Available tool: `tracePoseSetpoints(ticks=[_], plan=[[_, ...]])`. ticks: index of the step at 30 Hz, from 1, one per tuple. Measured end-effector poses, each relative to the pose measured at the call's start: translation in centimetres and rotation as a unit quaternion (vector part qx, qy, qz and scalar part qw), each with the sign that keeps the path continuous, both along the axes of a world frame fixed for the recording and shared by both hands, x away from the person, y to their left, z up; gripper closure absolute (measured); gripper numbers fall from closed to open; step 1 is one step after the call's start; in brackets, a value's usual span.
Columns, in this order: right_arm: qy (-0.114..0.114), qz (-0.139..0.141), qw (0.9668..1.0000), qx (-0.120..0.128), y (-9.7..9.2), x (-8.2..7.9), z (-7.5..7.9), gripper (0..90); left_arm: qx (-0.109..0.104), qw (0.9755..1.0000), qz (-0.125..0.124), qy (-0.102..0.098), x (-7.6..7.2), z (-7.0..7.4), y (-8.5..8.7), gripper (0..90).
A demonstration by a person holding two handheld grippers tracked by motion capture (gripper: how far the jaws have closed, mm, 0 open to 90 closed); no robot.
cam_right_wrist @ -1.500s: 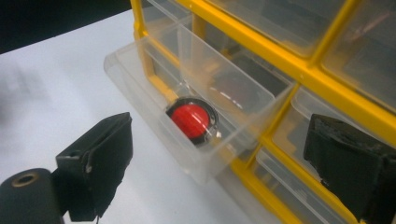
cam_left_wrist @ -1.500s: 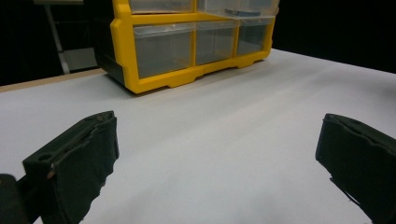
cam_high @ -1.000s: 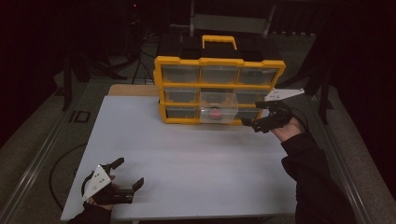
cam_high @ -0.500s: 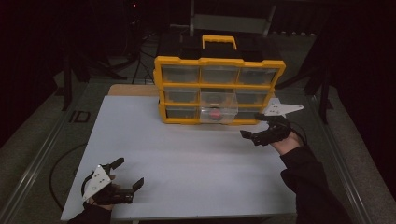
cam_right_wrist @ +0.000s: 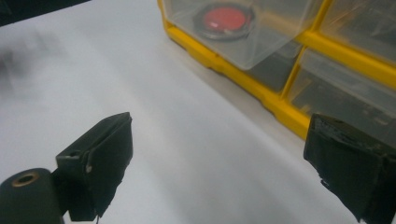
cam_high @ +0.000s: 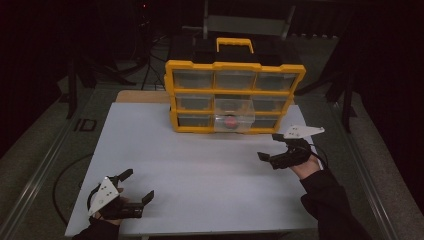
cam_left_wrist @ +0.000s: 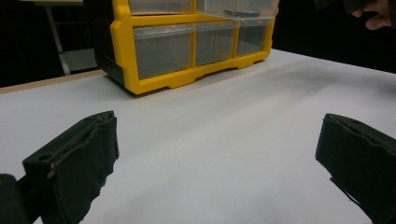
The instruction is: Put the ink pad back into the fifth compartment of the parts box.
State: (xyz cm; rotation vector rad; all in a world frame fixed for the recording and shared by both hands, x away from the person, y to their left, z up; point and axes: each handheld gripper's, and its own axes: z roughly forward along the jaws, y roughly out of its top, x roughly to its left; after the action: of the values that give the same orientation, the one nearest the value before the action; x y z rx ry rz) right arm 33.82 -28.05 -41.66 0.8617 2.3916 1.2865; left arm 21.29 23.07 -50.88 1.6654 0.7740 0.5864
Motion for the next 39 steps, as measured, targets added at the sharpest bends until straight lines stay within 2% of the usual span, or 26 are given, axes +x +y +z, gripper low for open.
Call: tracePoseSetpoints(ticks=[10, 11, 21, 24, 27, 39], plan=[[0.003, 0.009, 0.9999, 0.002, 0.5, -1.2, -1.8, 8.3, 0.001, 1.0, 0.0, 0.0, 0.0, 0.0, 0.0, 0.0], [0.005, 0.012, 0.9999, 0.007, 0.5, -1.4, -2.2, 8.3, 0.001, 1.0, 0.0, 0.001, 0.0, 0.0, 0.0, 0.0], [0.007, 0.021, 0.9998, 0.004, 0.7, -2.5, -4.3, 8.3, 0.001, 1.0, 0.0, 0.001, 0.0, 0.0, 0.0, 0.0], [0.012, 0.024, 0.9996, 0.011, 0.7, -2.9, -4.8, 8.3, 0.001, 1.0, 0.0, 0.001, 0.0, 0.0, 0.0, 0.0], [0.011, 0.028, 0.9996, 0.002, 0.8, -3.3, -5.3, 8.3, 0.001, 1.0, 0.0, 0.001, 0.0, 0.0, 0.0, 0.0], [0.011, 0.038, 0.9992, -0.003, 0.8, -4.8, -6.6, 8.2, 0.001, 1.0, 0.0, 0.002, 0.0, 0.0, 0.0, 0.0]])
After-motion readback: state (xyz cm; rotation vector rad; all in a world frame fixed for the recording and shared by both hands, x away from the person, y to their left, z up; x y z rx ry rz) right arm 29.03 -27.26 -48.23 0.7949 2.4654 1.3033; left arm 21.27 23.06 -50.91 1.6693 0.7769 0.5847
